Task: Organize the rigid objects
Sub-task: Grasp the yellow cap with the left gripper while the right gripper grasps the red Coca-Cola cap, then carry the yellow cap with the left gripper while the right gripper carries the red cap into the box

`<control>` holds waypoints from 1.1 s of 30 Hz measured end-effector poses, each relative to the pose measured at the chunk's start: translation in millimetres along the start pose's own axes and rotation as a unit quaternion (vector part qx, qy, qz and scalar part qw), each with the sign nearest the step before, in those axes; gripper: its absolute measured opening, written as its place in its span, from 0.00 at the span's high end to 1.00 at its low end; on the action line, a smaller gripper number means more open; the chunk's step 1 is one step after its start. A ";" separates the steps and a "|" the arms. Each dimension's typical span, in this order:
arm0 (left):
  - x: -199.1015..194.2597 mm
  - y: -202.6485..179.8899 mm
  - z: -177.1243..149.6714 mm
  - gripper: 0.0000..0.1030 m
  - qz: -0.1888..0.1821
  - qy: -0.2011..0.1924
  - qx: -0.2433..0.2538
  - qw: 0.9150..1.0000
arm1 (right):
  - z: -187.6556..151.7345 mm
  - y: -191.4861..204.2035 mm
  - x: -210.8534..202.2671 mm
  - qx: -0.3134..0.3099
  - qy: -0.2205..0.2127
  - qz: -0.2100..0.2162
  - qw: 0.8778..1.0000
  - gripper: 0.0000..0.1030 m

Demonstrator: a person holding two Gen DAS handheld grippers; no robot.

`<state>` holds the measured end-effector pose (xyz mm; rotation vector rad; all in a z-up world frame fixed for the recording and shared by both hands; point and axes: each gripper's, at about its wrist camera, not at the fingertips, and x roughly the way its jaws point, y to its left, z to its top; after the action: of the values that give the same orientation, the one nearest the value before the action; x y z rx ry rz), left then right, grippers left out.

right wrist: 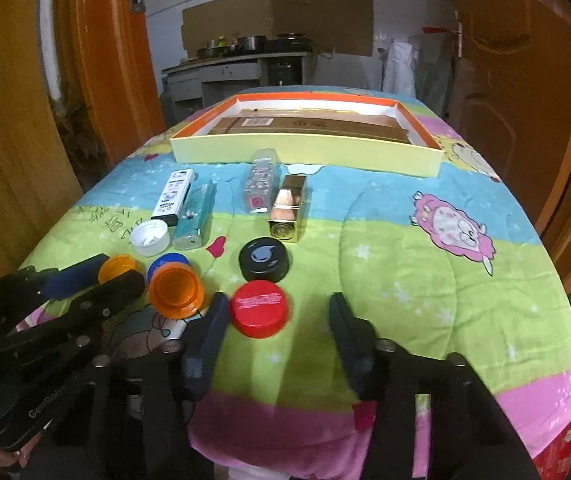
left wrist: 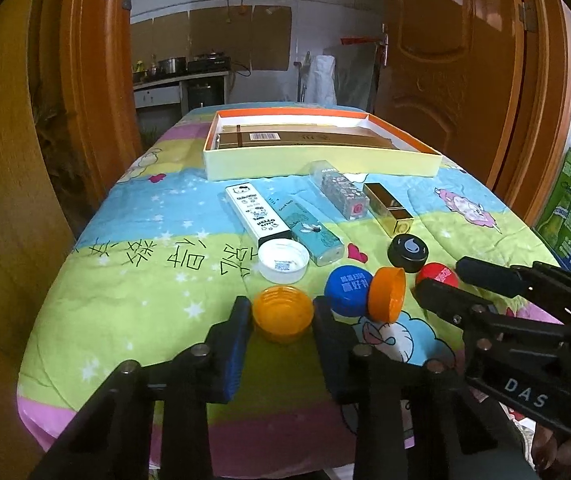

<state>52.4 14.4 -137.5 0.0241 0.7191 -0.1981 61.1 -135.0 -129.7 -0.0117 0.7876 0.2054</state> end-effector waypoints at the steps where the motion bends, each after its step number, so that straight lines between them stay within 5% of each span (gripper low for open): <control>1: -0.1 0.2 -0.2 0.70 -0.001 0.000 0.000 1.000 | 0.4 2.3 0.7 -0.007 0.000 -0.002 1.000 0.57; 5: -0.1 0.7 -0.4 0.70 0.000 -0.001 -0.001 1.000 | 0.2 6.7 0.7 -0.015 0.002 0.001 1.000 0.69; 19: -5.8 6.8 5.5 0.71 -0.014 0.000 -0.030 0.999 | 2.6 1.9 -11.2 -0.006 -0.006 0.016 1.000 0.70; 33: -24.3 -3.5 36.7 0.71 -0.016 -0.034 -0.007 0.999 | 22.7 -5.2 -37.3 -0.010 -0.044 0.010 0.999 0.70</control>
<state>57.8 11.9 -93.8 -0.0068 0.6530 -0.2236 52.5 -144.8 -87.7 -0.0128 0.6976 0.2317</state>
